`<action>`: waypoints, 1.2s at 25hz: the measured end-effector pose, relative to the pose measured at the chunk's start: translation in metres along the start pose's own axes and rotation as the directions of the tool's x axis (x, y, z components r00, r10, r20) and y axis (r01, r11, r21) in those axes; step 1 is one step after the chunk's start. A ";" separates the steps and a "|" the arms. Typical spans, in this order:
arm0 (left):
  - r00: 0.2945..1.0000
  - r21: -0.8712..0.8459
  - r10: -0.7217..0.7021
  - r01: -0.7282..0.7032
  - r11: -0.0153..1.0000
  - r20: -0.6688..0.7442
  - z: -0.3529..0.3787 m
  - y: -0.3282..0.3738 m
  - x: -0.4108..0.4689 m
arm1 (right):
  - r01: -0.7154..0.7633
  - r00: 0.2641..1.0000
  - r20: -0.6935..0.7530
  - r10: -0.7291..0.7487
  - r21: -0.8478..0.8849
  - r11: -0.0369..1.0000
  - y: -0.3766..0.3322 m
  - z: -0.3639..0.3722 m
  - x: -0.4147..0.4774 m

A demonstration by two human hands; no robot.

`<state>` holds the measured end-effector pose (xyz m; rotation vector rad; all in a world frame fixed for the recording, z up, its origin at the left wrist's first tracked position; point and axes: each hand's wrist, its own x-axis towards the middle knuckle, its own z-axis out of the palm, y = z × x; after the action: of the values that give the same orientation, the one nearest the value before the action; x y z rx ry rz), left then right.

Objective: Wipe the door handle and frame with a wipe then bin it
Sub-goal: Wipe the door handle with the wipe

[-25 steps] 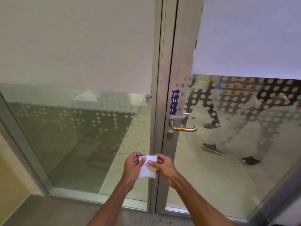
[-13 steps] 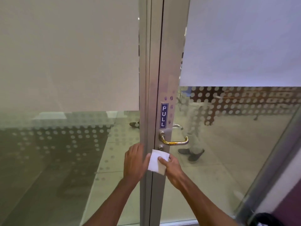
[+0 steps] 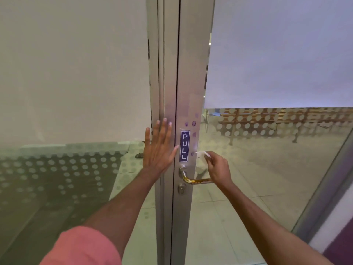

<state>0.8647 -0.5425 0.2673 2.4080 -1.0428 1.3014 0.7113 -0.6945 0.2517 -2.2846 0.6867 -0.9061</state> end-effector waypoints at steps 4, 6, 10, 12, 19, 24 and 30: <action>1.000 0.019 0.011 -0.011 1.000 0.008 0.011 0.005 0.024 | 0.258 0.956 0.228 -0.185 -0.355 0.898 0.011 0.018 -0.010; 1.000 0.013 -0.001 0.001 1.000 0.001 0.018 0.006 0.027 | 0.283 0.933 0.299 -0.199 -0.271 0.920 0.019 0.031 -0.024; 0.996 0.015 0.008 -0.007 1.000 -0.087 0.029 0.006 0.027 | 0.396 0.900 0.288 -0.328 -0.224 0.890 0.027 0.046 -0.030; 0.989 0.016 0.021 -0.019 1.000 -0.148 0.034 0.005 0.028 | 0.503 0.848 0.327 -0.417 -0.251 0.827 0.035 0.051 -0.033; 0.972 0.035 0.050 -0.044 0.998 -0.228 0.044 0.002 0.029 | 0.595 0.800 0.239 -0.550 -0.425 0.682 0.038 0.083 -0.047; 0.972 0.017 0.055 -0.053 0.998 -0.229 0.046 0.001 0.028 | 0.646 0.753 0.200 -0.627 -0.400 0.649 0.055 0.073 -0.052; 0.973 -0.011 0.057 -0.061 0.998 -0.225 0.045 0.000 0.028 | 0.529 0.841 0.175 -0.511 -0.462 0.712 0.030 0.095 -0.051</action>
<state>0.9035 -0.5781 0.2630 2.1685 -1.0631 1.5352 0.7414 -0.6526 0.1523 -3.0475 0.2552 -1.0177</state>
